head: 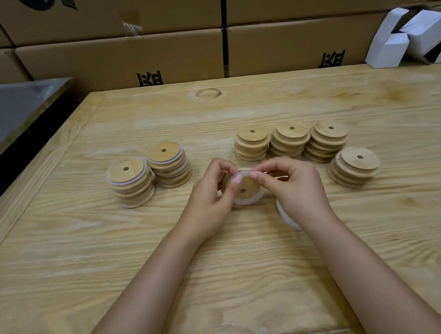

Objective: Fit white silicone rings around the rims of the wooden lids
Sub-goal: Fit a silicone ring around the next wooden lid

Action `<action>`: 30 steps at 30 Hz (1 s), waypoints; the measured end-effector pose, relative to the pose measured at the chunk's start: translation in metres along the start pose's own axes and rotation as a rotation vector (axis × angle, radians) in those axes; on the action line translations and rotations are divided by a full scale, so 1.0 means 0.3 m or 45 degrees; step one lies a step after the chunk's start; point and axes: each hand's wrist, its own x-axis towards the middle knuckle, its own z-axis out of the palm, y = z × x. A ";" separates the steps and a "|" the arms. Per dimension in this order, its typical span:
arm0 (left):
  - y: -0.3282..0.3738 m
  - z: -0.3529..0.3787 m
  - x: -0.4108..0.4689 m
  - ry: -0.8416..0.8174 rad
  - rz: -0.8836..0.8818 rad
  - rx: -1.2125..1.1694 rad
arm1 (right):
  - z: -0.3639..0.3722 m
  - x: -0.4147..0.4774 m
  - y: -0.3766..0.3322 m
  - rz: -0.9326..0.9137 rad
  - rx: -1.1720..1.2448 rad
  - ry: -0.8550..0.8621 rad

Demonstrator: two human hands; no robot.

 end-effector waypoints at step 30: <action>0.019 -0.011 0.014 0.222 -0.289 -0.079 | -0.011 0.006 0.002 -0.073 -0.213 -0.020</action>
